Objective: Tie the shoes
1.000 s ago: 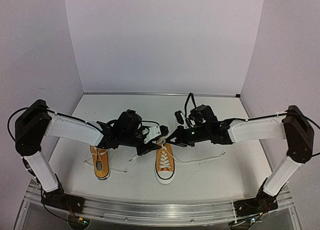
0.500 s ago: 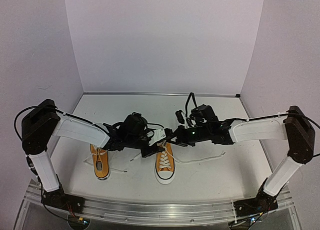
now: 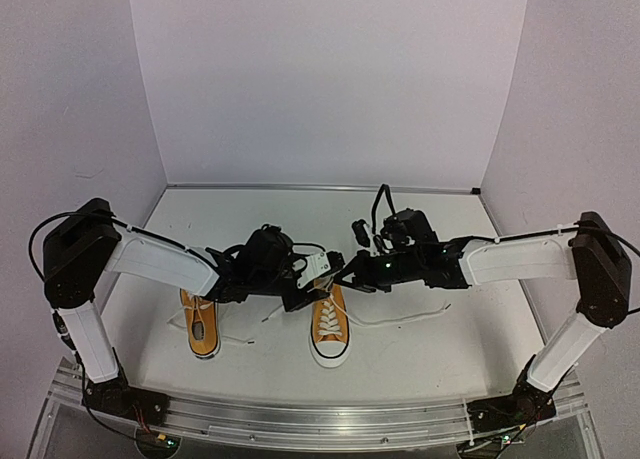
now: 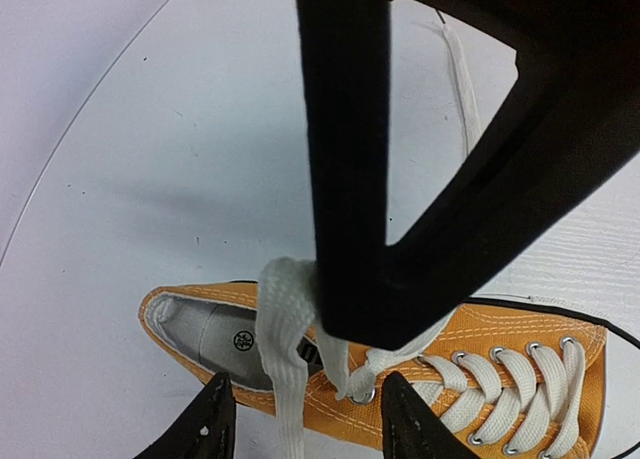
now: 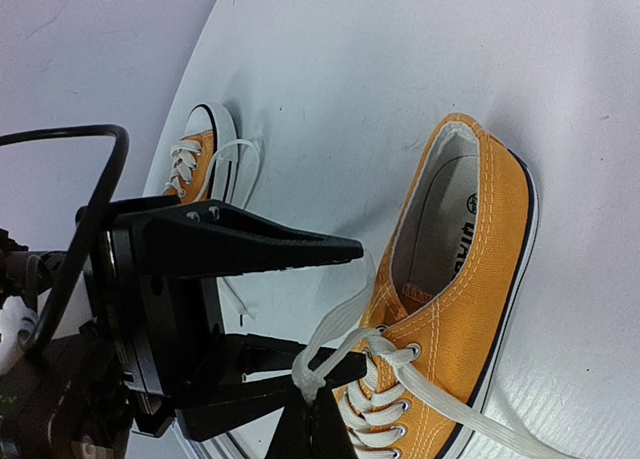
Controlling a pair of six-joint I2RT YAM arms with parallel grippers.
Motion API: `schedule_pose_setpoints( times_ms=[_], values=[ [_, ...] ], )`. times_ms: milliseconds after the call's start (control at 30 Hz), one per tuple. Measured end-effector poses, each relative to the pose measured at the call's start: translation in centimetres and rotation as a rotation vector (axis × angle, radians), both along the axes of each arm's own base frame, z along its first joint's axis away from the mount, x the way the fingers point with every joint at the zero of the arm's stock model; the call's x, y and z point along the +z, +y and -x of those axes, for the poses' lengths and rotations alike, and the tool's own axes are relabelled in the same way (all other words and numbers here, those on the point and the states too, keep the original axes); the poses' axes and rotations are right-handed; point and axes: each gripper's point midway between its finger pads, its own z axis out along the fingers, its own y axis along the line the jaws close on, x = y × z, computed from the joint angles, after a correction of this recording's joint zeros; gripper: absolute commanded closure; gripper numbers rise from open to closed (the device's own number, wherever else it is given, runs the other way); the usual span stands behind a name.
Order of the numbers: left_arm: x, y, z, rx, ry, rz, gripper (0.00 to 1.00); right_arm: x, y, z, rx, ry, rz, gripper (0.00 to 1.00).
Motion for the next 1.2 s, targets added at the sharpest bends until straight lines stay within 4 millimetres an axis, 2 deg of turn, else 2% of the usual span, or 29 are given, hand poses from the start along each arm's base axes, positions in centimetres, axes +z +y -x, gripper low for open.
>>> schedule_pose_setpoints(
  times_ms=[333, 567, 633, 700, 767, 800, 967, 1100, 1200],
  values=[
    [0.5, -0.5, -0.1, 0.003, 0.002, 0.038, 0.73, 0.0, 0.0, 0.0, 0.0, 0.0, 0.0, 1.0],
    [0.1, -0.6, -0.1, -0.003, 0.006, 0.033, 0.9, -0.3, -0.2, 0.2, 0.0, 0.006, 0.005, 0.99],
    [0.0, -0.6, -0.1, -0.005, 0.009, 0.033, 0.95, -0.3, -0.3, 0.3, -0.003, 0.007, 0.006, 0.9],
    [0.0, -0.7, 0.0, -0.007, 0.012, 0.035, 1.0, -0.2, -0.6, 0.4, -0.01, 0.01, 0.007, 0.73],
    [0.0, -0.7, 0.1, -0.013, 0.011, 0.034, 1.0, 0.0, -1.1, 0.6, -0.02, 0.006, 0.014, 0.56],
    [0.0, -0.8, 0.1, -0.013, 0.014, 0.036, 1.0, 0.2, -1.4, 0.7, -0.031, 0.006, 0.015, 0.53],
    [0.0, -0.8, 0.2, -0.016, 0.015, 0.037, 1.0, 1.9, -4.3, 1.0, -0.118, -0.029, 0.045, 0.48],
    [0.0, -0.8, 0.3, -0.02, 0.018, 0.039, 1.0, 2.2, -10.5, 1.0, -0.322, -0.029, 0.139, 0.52],
    [0.0, -0.8, 0.3, -0.021, 0.018, 0.039, 1.0, 1.2, -15.1, 0.8, -0.492, -0.005, 0.231, 0.55]
  ],
)
